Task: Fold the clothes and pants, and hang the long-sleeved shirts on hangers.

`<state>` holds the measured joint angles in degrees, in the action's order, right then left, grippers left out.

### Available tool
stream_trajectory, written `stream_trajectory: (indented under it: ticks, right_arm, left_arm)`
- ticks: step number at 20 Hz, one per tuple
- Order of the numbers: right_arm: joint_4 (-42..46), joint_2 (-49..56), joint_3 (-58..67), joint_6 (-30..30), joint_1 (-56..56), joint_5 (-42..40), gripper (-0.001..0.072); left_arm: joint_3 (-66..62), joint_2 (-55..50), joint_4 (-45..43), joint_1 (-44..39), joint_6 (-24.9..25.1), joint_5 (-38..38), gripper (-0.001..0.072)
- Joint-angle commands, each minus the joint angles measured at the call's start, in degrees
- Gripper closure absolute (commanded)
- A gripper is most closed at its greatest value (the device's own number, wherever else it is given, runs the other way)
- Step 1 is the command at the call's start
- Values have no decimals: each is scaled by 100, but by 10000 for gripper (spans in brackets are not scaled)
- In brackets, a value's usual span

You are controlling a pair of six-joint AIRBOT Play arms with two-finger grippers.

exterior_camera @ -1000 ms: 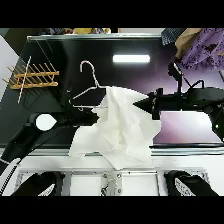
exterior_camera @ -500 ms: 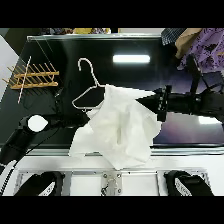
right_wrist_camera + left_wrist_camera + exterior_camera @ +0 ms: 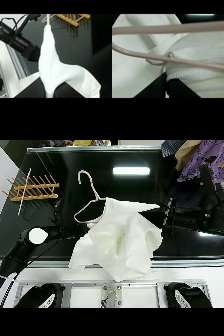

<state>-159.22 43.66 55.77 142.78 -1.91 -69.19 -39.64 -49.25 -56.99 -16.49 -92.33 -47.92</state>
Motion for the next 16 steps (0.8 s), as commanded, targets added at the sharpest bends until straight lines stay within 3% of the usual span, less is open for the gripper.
stream_trajectory:
  ticks: [1,7,10,16]
  right_arm:
    - [-136,-20,4,-74,2,267,698]
    - [-306,-26,140,-74,0,339,698]
    - [-308,-33,195,-76,-17,581,698]
    - [-315,-81,308,-76,-181,966,698]
  left_arm:
    - [2,-11,2,4,-4,0,681]
    - [0,-575,212,4,37,-118,681]
    - [-195,-789,643,-74,404,-35,681]
    - [-632,-1069,557,-140,417,-149,681]
